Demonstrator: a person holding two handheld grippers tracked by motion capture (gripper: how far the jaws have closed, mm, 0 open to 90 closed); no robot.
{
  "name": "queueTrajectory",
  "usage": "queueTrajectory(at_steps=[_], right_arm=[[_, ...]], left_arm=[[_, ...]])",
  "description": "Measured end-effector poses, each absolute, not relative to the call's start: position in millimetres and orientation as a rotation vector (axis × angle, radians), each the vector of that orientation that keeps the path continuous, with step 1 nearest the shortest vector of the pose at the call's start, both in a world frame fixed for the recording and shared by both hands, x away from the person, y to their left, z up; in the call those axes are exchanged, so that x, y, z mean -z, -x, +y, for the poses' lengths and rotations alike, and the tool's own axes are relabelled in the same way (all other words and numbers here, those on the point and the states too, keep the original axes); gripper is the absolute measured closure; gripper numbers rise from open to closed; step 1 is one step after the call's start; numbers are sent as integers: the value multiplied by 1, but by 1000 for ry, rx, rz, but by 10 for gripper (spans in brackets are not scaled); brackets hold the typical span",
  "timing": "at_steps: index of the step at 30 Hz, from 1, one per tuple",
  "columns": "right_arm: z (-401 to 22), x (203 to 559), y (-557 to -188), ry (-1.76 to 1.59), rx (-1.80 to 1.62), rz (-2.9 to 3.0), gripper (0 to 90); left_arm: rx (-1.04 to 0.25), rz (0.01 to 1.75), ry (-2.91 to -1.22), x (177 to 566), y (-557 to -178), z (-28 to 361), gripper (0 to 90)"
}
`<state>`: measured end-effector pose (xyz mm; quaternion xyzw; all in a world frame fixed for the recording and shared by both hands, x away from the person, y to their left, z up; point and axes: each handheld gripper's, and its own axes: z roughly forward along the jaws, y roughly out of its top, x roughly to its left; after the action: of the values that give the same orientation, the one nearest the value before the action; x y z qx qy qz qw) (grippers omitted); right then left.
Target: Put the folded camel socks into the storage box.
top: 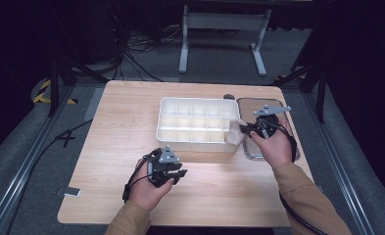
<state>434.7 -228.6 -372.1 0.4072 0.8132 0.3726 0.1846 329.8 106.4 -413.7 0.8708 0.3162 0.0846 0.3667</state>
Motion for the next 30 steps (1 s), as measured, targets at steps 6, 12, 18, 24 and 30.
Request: queueTrajectory(at_steps=[6, 12, 18, 24, 30], right_arm=[[-225, 384, -444, -1159, -1024, 2299, 795], [-218, 393, -451, -1138, -967, 2325, 793], [-208, 396, -454, -1078, -872, 2373, 792], [-200, 402, -455, -1036, -783, 2413, 792], [-194, 407, -458, -1006, -691, 2477, 791]], left_arm=[[-214, 814, -2237, 413, -330, 108, 697], [-212, 821, -2232, 414, -329, 109, 696], [-217, 823, -2228, 413, -329, 110, 695], [-218, 822, -2227, 413, -329, 111, 694], [-218, 823, -2228, 413, -329, 111, 694]])
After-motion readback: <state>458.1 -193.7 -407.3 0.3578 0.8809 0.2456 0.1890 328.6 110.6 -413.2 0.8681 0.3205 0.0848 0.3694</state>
